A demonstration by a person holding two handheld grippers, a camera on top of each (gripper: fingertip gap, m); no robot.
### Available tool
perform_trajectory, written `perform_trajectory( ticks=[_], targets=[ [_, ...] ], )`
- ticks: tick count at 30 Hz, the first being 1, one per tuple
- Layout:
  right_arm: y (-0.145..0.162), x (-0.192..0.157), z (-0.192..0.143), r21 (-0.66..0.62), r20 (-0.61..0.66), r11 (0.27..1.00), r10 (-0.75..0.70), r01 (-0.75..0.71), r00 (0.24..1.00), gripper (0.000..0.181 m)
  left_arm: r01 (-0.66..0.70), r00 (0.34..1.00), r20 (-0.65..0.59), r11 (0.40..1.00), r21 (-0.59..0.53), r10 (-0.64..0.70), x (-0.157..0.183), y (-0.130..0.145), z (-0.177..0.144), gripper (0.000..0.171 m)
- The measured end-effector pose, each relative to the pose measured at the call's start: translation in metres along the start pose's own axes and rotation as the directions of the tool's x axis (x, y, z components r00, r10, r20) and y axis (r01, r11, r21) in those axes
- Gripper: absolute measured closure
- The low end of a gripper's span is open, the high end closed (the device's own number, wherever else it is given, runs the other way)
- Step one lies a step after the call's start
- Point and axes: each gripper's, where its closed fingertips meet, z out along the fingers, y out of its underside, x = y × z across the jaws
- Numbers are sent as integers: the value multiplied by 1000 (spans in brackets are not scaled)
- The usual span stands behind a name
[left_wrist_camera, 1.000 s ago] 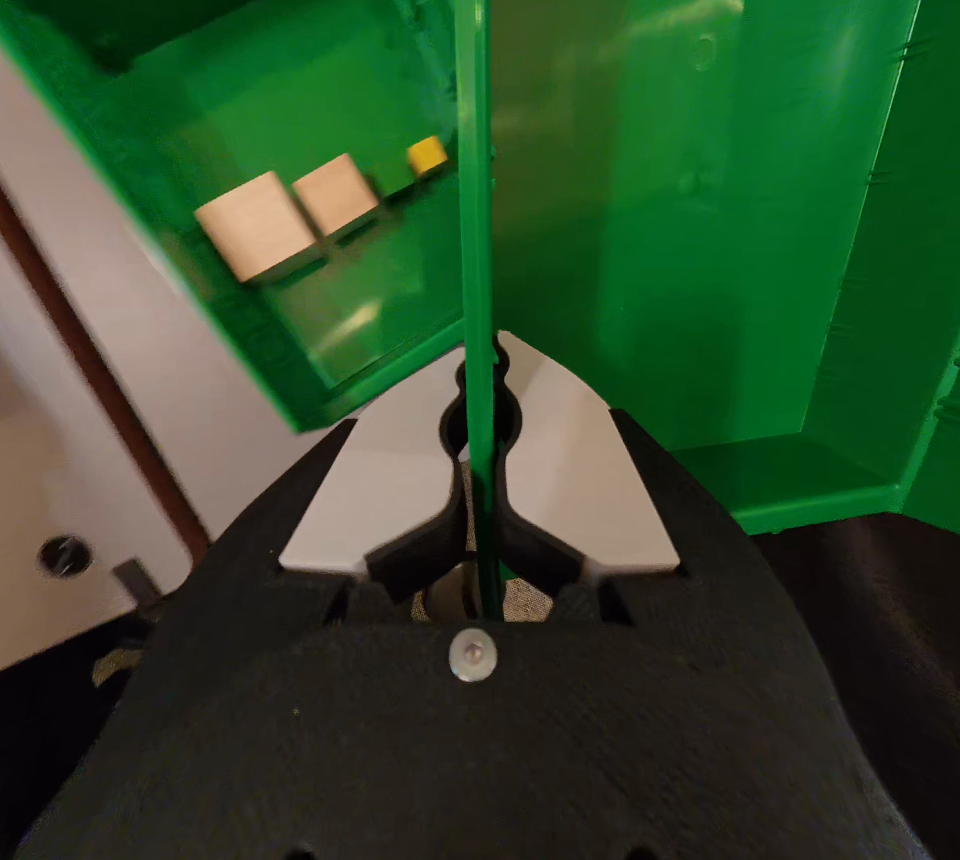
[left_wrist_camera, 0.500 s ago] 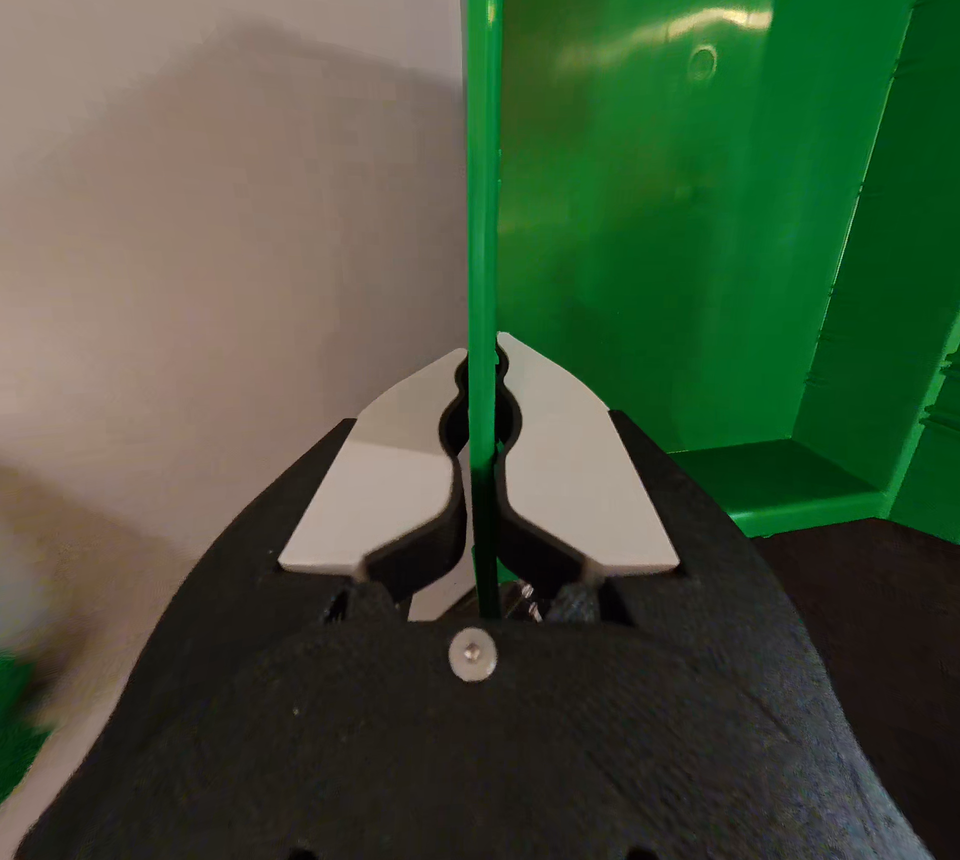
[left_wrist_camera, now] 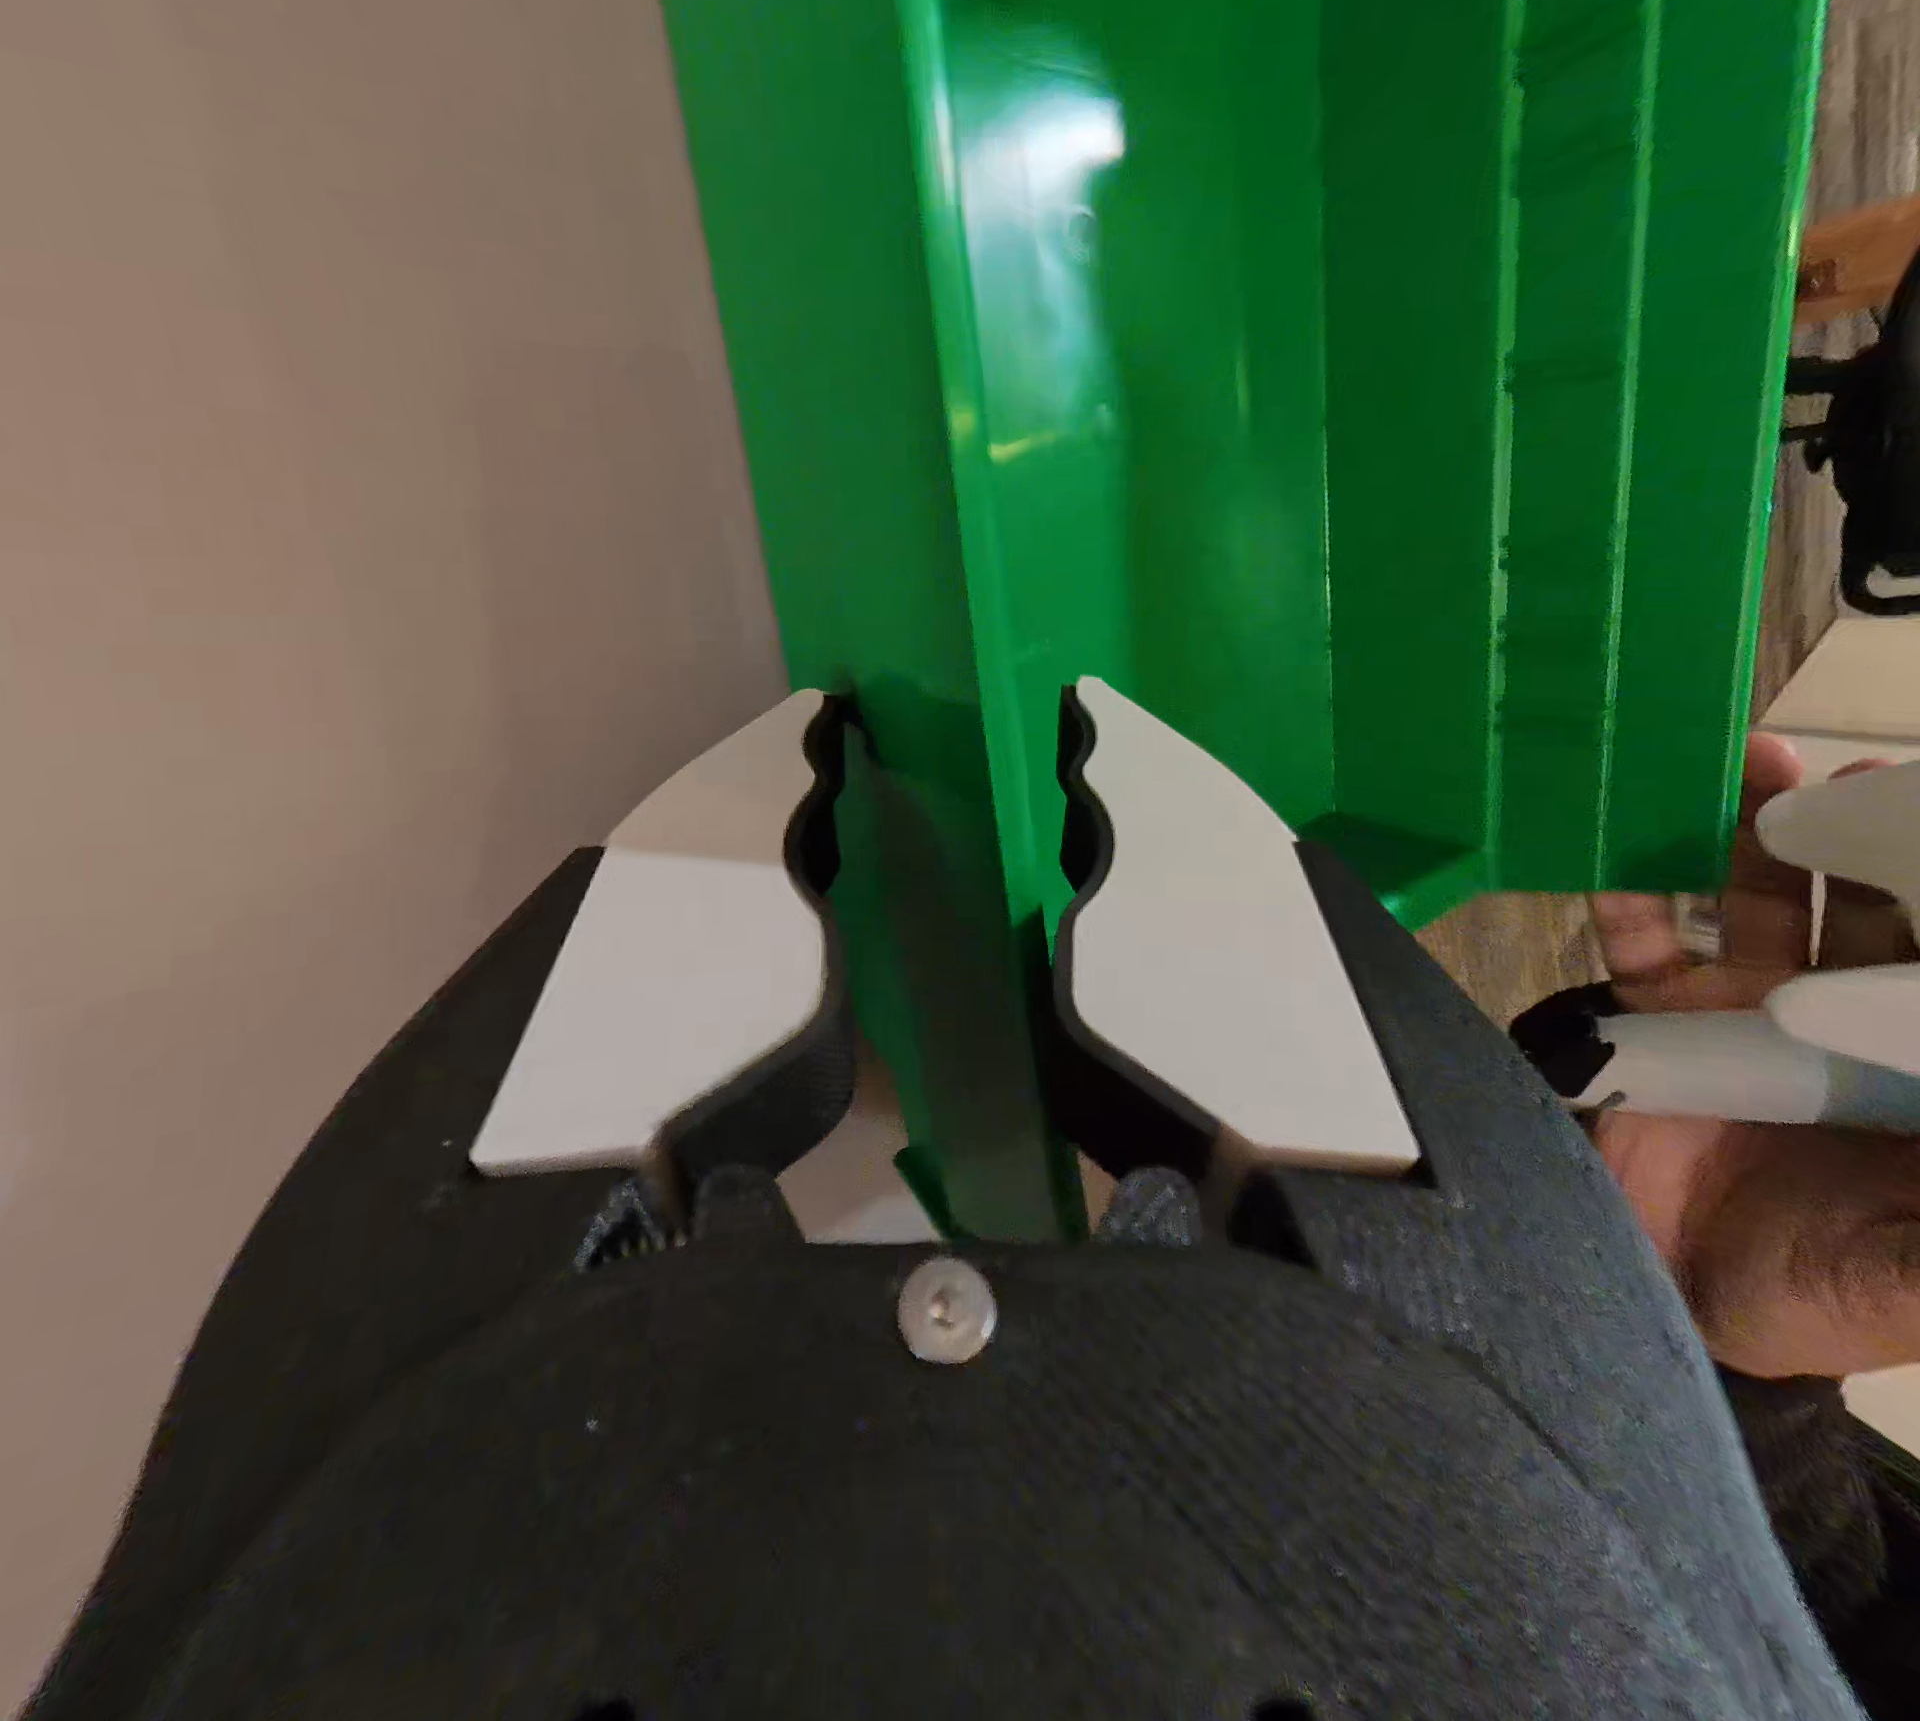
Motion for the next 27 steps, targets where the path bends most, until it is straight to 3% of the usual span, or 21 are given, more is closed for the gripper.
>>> perform_trajectory(
  ticks=[7,12,18,27],
  targets=[
    [-16,26,-31,65,-135,991,-110,119,985,146,-28,993,-115,1000,11,29,59,7,32,113],
    [-33,25,-53,158,-182,968,-165,194,969,153,-10,988,-151,998,61,20,79,-4,49,109],
    [-10,26,-48,56,-149,982,-172,182,974,151,98,959,-275,992,75,-74,103,-16,65,105],
    [13,37,-40,-52,-119,993,-115,109,986,151,102,929,-364,992,78,-67,122,-7,68,100]
  ],
)
